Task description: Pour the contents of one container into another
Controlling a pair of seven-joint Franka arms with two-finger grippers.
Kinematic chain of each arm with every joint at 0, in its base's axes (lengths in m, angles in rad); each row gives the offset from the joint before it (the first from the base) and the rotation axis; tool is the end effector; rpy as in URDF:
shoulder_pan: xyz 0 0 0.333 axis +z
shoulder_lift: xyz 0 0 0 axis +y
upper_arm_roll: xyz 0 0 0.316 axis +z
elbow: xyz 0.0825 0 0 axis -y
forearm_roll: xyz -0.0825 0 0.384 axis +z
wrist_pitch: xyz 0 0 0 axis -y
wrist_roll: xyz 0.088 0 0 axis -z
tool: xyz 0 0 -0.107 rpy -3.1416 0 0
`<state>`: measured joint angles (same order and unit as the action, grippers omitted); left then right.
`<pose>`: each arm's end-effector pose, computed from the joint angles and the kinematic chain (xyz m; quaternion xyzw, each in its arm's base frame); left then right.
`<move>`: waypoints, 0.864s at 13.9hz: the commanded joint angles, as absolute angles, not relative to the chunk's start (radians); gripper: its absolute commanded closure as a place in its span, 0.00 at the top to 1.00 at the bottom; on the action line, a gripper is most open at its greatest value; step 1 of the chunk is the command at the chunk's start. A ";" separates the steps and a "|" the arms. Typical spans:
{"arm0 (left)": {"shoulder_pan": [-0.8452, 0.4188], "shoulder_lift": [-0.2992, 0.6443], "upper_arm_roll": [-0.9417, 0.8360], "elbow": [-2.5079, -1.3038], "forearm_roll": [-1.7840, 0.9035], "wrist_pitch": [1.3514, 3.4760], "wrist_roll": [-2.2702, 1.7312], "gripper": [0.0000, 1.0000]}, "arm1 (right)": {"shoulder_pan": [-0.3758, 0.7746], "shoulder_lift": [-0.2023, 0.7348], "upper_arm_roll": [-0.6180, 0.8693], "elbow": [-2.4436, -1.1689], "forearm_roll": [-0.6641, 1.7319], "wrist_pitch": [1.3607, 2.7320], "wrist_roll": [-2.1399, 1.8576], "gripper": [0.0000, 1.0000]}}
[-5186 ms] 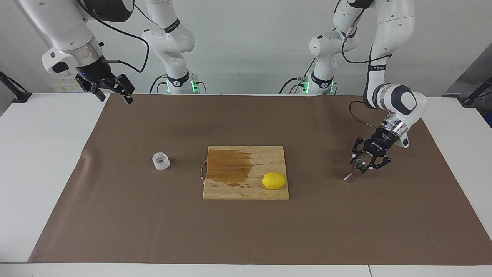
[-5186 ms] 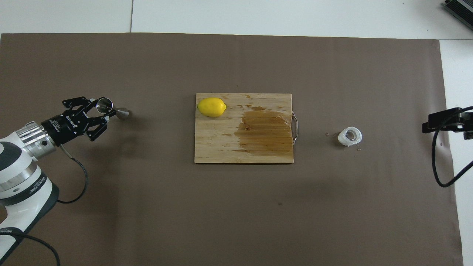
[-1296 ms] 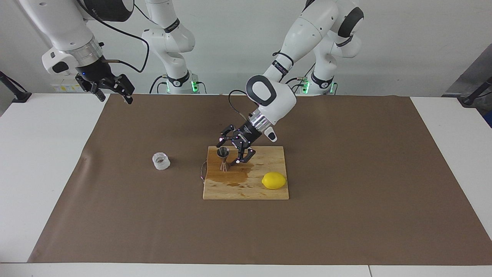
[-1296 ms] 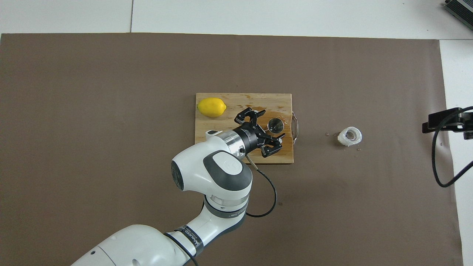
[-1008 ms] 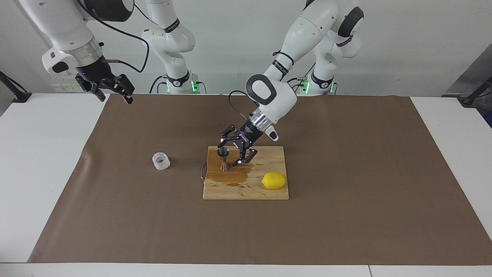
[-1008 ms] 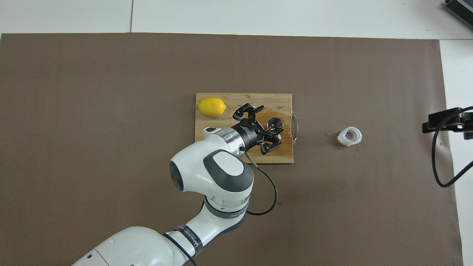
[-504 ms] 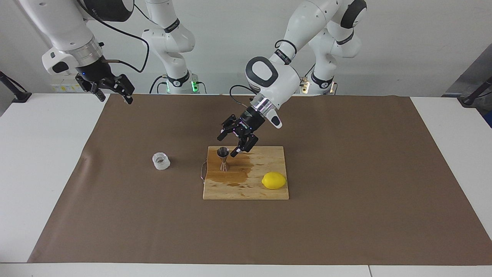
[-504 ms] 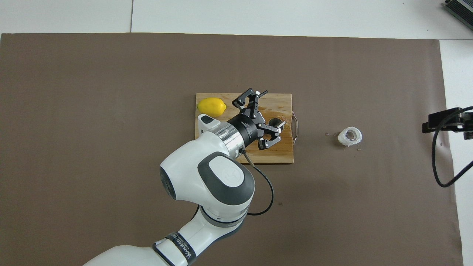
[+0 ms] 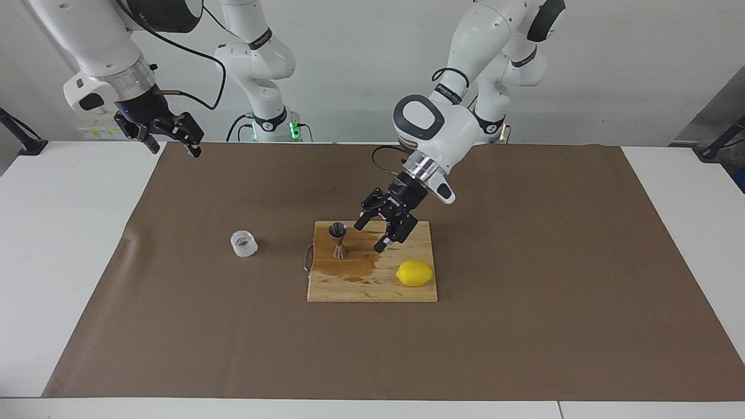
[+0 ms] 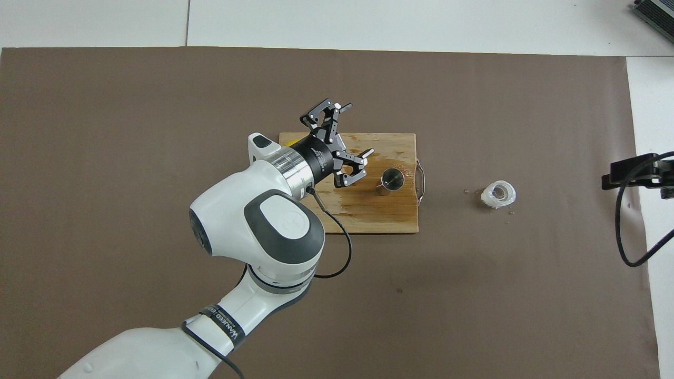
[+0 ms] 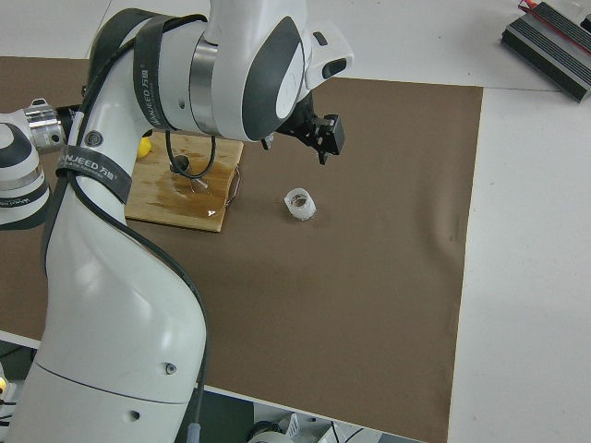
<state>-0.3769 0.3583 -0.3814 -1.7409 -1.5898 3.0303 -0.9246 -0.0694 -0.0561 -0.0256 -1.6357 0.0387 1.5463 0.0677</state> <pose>0.5472 -0.3770 0.4229 0.5344 0.6666 -0.1316 0.5027 0.5317 -0.0468 0.6225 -0.9964 0.0810 0.0164 0.0203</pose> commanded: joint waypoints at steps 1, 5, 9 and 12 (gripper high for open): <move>-0.299 0.288 -0.380 -1.831 -1.492 2.889 -0.923 1.00 | -0.074 -0.069 -0.021 -1.649 0.048 1.540 0.084 1.00; -0.244 0.256 -0.380 -1.899 -1.256 2.790 -0.925 1.00 | -0.072 -0.069 -0.021 -1.649 0.048 1.540 0.084 1.00; -0.216 0.198 -0.379 -1.992 -0.994 2.784 -0.923 1.00 | -0.072 -0.069 -0.021 -1.649 0.048 1.540 0.084 1.00; -0.125 0.160 -0.379 -2.006 -0.814 2.624 -0.923 1.00 | -0.074 -0.069 -0.021 -1.649 0.048 1.540 0.084 1.00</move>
